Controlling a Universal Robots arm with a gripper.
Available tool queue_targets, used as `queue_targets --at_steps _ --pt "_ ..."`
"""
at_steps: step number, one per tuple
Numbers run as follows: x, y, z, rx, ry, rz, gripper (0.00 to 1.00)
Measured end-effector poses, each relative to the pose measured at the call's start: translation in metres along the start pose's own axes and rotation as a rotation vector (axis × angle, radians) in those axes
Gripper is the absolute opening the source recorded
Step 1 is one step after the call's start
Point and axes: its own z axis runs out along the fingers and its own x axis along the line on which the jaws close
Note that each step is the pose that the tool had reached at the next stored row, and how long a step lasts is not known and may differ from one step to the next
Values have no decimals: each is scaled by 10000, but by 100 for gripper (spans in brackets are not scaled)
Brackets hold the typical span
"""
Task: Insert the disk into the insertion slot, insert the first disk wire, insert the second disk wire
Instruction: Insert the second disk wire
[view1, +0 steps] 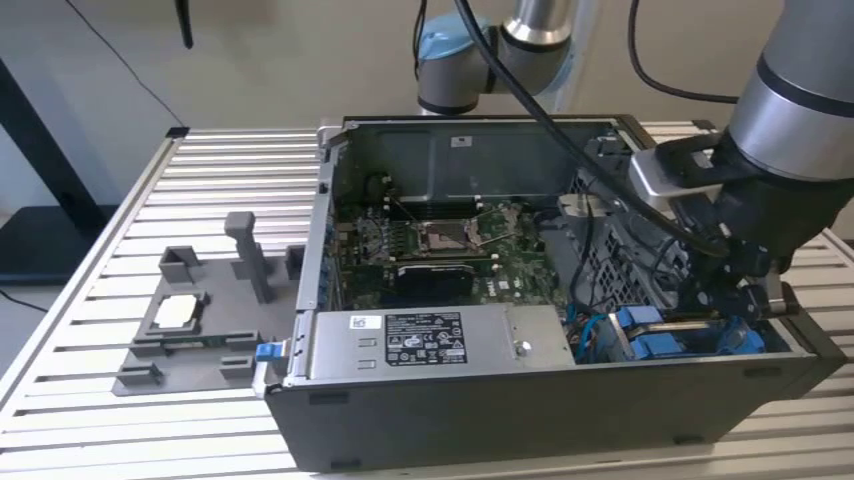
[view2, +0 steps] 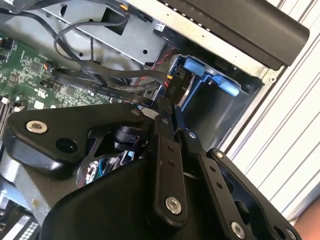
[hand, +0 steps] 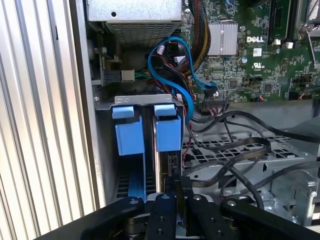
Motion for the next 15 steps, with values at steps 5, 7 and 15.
queue_targets --at_steps 5,7,15 --pt "3 4 25 1 -2 0 16" --pt "4 6 35 1 1 0 16" --pt "-10 -8 -79 -5 -117 22 24"
